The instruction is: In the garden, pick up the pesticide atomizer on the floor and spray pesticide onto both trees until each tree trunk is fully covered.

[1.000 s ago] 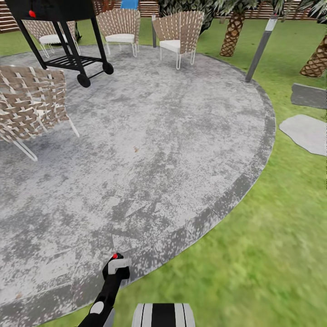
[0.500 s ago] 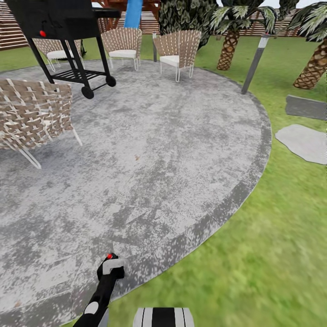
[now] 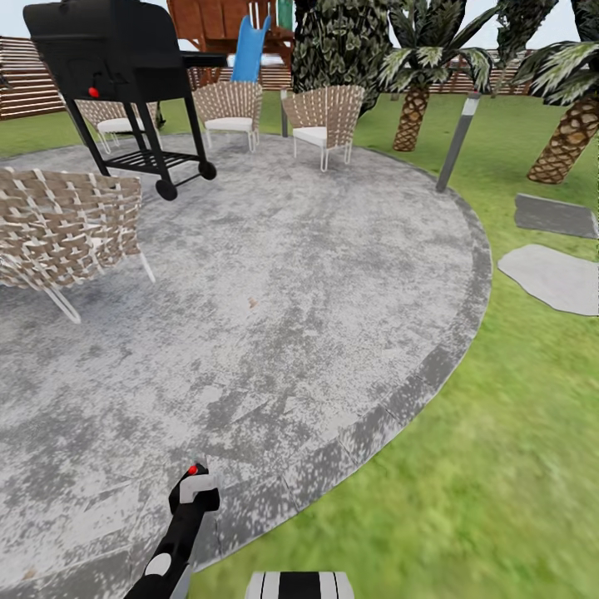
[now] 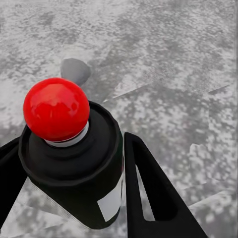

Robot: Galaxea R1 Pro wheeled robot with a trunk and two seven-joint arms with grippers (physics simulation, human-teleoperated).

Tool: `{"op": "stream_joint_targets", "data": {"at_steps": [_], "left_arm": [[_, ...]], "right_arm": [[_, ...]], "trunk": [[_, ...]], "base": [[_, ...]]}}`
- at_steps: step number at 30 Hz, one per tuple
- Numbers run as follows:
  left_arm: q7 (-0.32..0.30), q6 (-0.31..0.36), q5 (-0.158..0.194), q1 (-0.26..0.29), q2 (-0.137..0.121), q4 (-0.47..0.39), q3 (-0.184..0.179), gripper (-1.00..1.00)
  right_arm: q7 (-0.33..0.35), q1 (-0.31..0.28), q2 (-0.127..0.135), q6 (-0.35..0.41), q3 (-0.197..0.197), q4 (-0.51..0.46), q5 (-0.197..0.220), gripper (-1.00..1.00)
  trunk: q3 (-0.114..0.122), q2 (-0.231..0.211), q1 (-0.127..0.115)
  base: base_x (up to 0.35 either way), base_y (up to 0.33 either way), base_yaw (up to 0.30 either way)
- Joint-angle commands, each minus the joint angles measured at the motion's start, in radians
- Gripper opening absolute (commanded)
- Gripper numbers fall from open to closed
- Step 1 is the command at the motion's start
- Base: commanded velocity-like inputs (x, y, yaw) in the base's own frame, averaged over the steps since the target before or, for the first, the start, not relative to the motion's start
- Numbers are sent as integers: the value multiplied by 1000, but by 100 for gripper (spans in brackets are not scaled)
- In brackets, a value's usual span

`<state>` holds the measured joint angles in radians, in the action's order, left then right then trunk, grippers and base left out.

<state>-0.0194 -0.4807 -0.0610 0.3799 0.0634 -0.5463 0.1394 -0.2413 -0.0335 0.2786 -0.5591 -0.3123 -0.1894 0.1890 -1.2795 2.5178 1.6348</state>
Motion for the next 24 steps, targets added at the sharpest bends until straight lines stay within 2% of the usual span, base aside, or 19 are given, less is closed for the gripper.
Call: {"op": "stream_joint_targets", "data": {"at_steps": [1,24], "left_arm": [[-2,-3,-7,1,1,0,6,-100],[-2,-2,-9,1,1,3,6,-100]], "right_arm": [[-1,0,-1,-4,6,1,9,100],[-4,0,-1,-5,5,1,9,100]], "trunk": [[3,0,-1],[92,-5,-11]], "base": [[0,0,0],[0,0,0]]}}
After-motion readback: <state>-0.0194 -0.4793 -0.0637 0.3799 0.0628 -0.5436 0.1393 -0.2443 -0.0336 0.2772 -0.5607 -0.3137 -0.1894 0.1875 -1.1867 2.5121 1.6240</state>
